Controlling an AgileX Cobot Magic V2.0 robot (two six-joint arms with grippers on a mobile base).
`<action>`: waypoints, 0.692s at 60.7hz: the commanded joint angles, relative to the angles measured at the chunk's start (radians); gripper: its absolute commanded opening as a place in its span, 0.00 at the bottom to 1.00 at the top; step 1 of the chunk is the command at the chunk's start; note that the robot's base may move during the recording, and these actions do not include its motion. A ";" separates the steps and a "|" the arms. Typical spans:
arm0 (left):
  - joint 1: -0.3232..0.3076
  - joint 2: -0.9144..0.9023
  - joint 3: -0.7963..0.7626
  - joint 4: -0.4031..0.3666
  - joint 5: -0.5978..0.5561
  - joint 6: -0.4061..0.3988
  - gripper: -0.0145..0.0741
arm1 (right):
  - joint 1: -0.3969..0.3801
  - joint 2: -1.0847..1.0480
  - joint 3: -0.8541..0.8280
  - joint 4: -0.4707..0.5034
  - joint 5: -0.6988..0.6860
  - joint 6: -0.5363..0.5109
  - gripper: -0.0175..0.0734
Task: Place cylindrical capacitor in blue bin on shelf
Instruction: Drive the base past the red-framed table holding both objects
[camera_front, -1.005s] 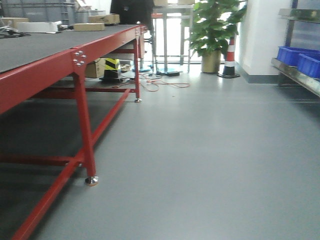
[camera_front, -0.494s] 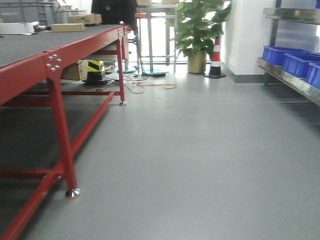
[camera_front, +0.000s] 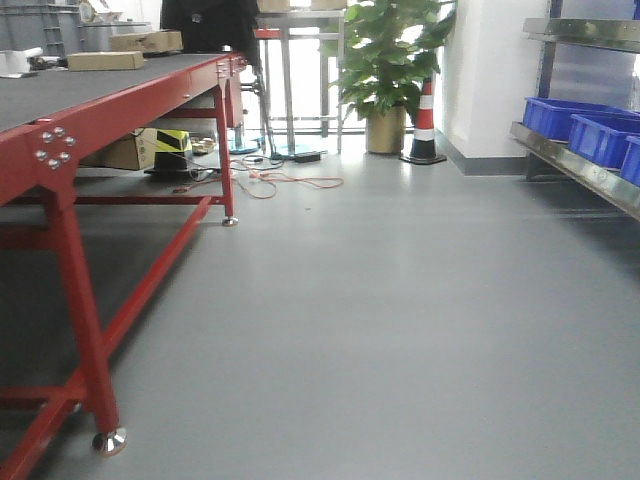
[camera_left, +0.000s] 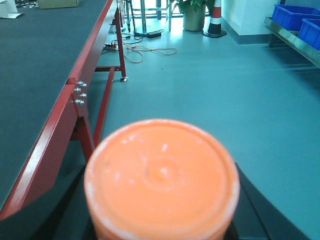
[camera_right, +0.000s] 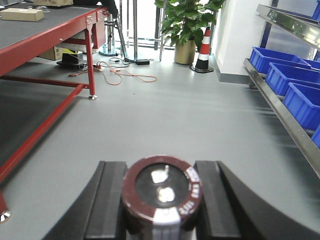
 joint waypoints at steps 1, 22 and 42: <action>-0.007 -0.005 -0.001 -0.001 -0.030 0.000 0.04 | 0.002 -0.003 -0.009 0.000 -0.023 -0.006 0.01; -0.007 -0.005 -0.001 -0.001 -0.030 0.000 0.04 | 0.002 -0.003 -0.009 0.000 -0.023 -0.006 0.01; -0.007 -0.005 -0.001 -0.001 -0.030 0.000 0.04 | 0.002 -0.003 -0.009 0.000 -0.023 -0.006 0.01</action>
